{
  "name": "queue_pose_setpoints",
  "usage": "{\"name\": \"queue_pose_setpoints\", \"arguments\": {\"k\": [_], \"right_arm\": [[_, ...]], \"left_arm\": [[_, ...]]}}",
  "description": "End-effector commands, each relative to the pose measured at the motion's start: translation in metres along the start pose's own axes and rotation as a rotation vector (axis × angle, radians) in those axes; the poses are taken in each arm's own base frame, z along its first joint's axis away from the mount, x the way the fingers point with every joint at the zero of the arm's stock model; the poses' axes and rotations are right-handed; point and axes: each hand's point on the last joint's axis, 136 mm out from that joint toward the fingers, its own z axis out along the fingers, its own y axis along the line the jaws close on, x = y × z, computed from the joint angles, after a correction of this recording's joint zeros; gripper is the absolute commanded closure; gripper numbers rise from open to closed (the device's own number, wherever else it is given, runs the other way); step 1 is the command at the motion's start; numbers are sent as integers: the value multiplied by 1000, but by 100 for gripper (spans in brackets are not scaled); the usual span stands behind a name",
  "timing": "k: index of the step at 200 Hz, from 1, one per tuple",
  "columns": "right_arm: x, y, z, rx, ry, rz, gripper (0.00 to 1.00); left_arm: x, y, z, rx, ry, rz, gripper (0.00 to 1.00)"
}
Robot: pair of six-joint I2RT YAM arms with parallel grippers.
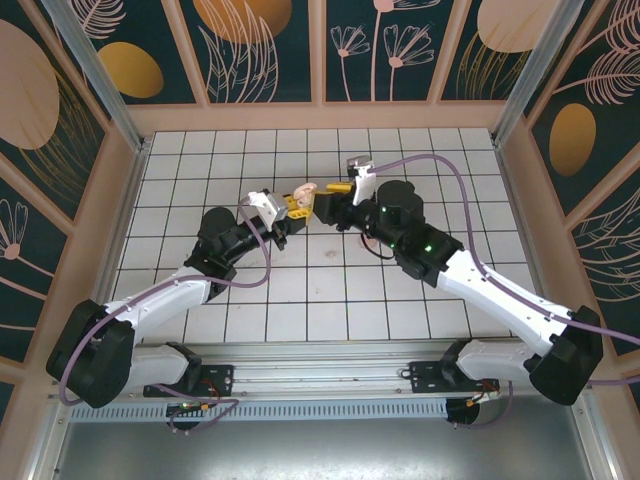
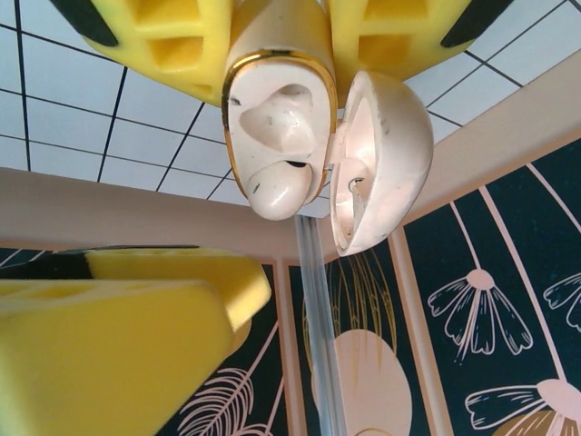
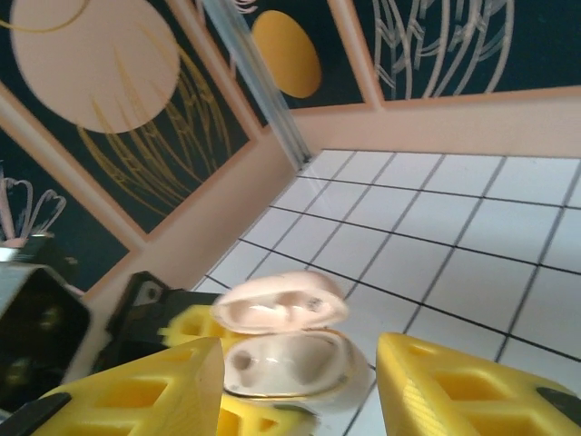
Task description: Insert the wireless bluetooth earbuds into the charging case
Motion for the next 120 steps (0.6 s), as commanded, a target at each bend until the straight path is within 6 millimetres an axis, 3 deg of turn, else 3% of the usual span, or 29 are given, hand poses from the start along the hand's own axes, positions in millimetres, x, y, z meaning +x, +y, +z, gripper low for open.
{"name": "queue_pose_setpoints", "arguments": {"k": [1, 62, 91, 120], "right_arm": [[3, -20, -9, 74, 48, 111, 53], [60, -66, -14, 228, 316, 224, 54], [91, -81, -6, 292, 514, 146, 54], [124, -101, 6, 341, 723, 59, 55]], "left_arm": [[-14, 10, 4, -45, -32, -19, 83], [12, 35, 1, -196, 26, -154, 83], [31, 50, -7, -255, 64, -260, 83], [42, 60, -28, -281, 47, -353, 83]]}}
